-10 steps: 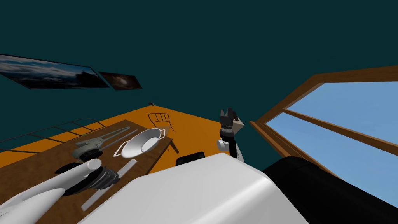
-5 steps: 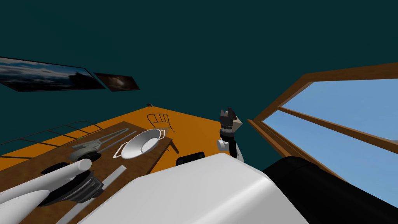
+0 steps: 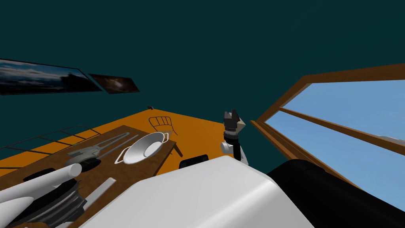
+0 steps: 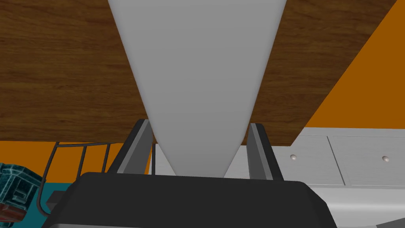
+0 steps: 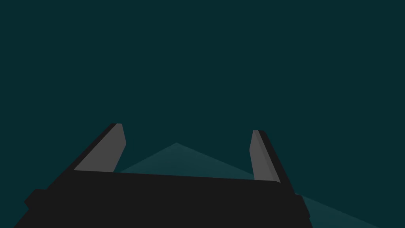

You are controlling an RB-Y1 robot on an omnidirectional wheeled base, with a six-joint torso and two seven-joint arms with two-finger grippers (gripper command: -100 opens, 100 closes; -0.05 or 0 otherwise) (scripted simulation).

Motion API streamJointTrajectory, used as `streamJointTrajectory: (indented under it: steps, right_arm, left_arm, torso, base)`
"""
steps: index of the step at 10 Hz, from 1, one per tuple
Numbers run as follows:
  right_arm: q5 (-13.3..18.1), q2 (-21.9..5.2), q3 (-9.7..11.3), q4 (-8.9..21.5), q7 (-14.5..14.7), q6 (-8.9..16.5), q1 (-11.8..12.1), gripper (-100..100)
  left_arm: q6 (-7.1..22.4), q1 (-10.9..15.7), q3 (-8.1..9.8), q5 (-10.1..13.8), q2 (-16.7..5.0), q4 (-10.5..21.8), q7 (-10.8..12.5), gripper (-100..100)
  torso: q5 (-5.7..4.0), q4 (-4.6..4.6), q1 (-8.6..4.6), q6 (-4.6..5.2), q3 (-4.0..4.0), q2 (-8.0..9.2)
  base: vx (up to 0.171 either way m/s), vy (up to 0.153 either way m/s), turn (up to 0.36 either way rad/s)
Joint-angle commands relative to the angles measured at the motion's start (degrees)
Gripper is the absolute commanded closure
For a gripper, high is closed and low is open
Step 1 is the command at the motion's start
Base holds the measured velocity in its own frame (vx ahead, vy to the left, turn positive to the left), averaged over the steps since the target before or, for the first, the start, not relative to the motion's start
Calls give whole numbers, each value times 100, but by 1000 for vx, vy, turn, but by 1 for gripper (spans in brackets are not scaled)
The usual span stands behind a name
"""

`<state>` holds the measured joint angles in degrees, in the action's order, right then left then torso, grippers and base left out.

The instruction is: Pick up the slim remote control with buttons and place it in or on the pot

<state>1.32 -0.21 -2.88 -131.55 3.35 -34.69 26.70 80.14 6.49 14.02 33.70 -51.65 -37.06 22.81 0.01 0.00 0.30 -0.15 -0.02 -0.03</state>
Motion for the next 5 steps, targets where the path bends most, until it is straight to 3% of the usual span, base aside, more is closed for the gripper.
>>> streamJointTrajectory:
  steps: [1, 3, 4, 5]
  right_arm:
    - [0, 0, 0, 0, 0, 0, 0, 0]
    - [0, 0, 0, 0, 0, 0, 0, 0]
    - [0, 0, 0, 0, 0, 0, 0, 0]
    - [0, 0, 0, 0, 0, 0, 0, 0]
  left_arm:
    - [173, 62, 18, -91, -80, 129, -2, 100]
    - [338, 151, 58, -165, -186, 233, -11, 100]
    - [511, 310, 161, -213, -350, 326, -47, 100]
    - [511, 310, 161, -213, -350, 326, -47, 100]
  torso:
    - [0, 0, 0, 0, 0, 0]
    - [-5, 1, -7, 4, -2, -5]
    - [-3, 0, -12, 3, -2, -3]
    - [-12, 3, -25, 8, -1, -5]
  base:
    - [11, 43, -45]
    - [12, 34, -49]
    - [10, -3, -48]
    - [12, -9, -37]
